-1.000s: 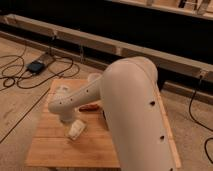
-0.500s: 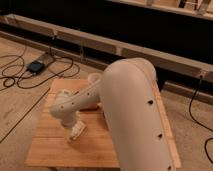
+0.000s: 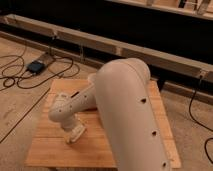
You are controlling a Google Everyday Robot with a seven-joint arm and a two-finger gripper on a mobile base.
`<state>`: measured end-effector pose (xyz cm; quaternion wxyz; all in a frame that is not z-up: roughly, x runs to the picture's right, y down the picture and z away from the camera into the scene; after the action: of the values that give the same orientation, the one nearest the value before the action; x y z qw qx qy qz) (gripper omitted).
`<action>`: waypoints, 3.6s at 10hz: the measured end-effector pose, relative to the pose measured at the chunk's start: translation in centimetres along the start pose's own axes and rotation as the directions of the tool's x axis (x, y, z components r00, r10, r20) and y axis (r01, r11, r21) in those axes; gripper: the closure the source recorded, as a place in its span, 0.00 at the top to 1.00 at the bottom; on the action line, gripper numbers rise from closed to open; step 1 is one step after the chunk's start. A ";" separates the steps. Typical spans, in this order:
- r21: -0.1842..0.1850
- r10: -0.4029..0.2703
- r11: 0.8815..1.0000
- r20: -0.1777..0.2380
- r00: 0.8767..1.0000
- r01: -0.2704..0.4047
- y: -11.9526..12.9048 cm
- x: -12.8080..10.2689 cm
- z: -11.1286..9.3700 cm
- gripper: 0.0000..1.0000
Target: Place the white sponge in the ceramic bowl
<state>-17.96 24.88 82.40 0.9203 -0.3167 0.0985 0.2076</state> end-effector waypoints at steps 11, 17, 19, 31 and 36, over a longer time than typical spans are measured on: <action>0.104 -0.001 0.995 -0.012 1.000 0.002 -4.2 1.9 -5.2 0.00; 0.178 0.088 0.980 -0.003 0.996 -0.086 -8.8 6.0 -8.8 0.00; 0.201 0.120 0.973 -0.005 0.993 -0.116 -10.0 7.7 -9.8 0.00; 0.280 0.357 0.898 -0.016 0.934 -0.339 -17.8 18.2 -11.9 0.48; 0.262 0.369 0.899 -0.021 0.929 -0.351 -19.1 18.3 -10.5 0.80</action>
<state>6.38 10.56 78.79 0.8947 -0.1798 0.2133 0.3488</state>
